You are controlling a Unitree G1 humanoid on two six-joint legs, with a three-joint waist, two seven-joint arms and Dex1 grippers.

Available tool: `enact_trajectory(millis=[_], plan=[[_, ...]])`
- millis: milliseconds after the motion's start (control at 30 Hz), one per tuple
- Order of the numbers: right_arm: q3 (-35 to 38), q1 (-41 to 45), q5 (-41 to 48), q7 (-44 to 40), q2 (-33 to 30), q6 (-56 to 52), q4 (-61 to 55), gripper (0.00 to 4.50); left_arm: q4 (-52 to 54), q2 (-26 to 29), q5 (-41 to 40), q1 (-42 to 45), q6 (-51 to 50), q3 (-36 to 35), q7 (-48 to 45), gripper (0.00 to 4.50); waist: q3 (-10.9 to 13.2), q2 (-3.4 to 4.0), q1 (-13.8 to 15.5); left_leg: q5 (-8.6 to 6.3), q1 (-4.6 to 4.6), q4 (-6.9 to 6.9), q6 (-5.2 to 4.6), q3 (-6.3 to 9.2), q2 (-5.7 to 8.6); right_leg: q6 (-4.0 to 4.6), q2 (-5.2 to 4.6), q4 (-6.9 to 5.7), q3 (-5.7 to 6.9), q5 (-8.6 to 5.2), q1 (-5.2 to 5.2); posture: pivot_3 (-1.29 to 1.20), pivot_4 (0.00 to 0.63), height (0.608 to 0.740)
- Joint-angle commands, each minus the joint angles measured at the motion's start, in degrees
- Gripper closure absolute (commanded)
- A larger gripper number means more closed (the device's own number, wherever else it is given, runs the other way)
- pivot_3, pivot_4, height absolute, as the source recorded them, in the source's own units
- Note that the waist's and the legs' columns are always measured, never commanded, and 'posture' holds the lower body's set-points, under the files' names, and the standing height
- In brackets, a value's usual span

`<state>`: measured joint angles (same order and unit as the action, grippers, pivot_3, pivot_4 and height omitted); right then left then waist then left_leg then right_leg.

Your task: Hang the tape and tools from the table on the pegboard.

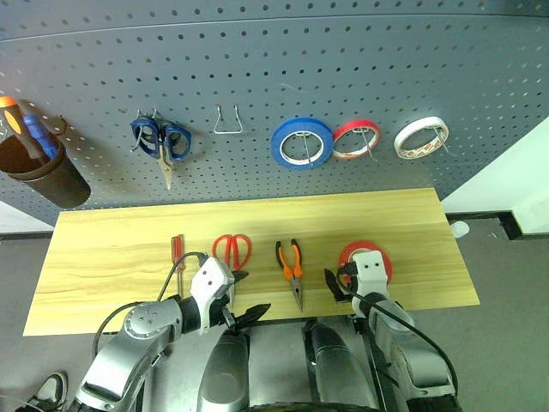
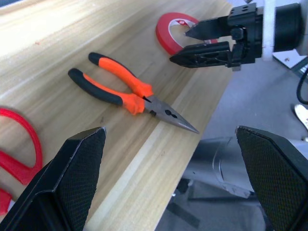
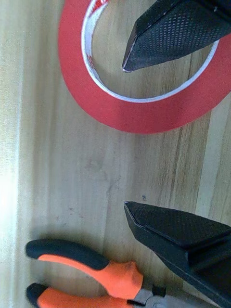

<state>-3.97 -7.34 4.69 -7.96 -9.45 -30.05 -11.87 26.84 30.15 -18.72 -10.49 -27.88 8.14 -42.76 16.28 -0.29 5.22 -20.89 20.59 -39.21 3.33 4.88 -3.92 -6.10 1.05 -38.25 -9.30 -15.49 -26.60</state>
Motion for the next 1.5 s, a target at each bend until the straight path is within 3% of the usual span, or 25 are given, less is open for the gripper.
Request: enact_trajectory(millis=[33,1500], plan=[[0.41,-0.53,-0.14,-0.50,-0.30,0.31,-0.32,0.03,3.68,0.53,-1.34,-1.83,-0.80,-0.65,0.65,0.00,0.15,0.07,0.01,0.00,0.01,0.00,0.00,0.00,0.00,-0.01,-0.01,0.00,0.00,0.00,-0.01,0.29,0.298,0.677],[1.06,-0.95,1.37,-4.77,-2.55,-8.44,-3.52,0.03,19.21,3.77,-9.10,-9.84,-9.58,-5.62,8.08,0.00,3.75,-0.33,0.08,0.00,0.16,0.00,0.03,0.04,0.01,-0.10,-0.09,-0.01,0.02,-0.04,-0.12,0.32,0.375,0.677]])
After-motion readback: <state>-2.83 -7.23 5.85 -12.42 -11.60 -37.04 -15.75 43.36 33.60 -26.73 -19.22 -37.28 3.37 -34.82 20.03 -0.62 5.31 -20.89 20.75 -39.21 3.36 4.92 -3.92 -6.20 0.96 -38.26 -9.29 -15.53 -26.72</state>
